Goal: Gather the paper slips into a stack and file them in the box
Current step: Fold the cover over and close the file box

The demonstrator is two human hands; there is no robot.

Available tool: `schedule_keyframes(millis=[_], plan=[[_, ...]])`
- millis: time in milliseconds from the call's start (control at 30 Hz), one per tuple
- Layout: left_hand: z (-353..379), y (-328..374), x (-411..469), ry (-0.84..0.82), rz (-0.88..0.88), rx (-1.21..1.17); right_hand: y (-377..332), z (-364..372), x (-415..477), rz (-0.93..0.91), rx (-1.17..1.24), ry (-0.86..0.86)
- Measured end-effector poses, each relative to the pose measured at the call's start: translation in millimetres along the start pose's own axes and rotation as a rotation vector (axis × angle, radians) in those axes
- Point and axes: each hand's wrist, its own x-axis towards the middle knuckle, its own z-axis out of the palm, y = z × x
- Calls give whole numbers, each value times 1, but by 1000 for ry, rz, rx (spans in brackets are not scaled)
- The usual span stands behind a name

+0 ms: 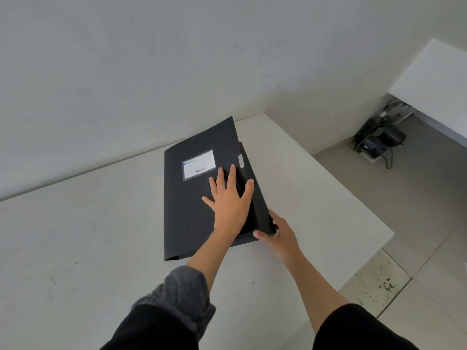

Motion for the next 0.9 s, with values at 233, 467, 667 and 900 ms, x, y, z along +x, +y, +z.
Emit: schedule_keyframes(millis=[233, 467, 667, 900], plan=[[60, -13, 21, -111, -91, 297, 17, -26, 13, -5, 133, -171], [80, -25, 23, -118, -59, 555, 14, -34, 17, 54, 245, -217], [24, -63, 16, 70, 156, 445, 7, -9, 23, 55, -78, -48], [-53, -110, -7, 271, -430, 105, -20, 26, 16, 2, 27, -46]])
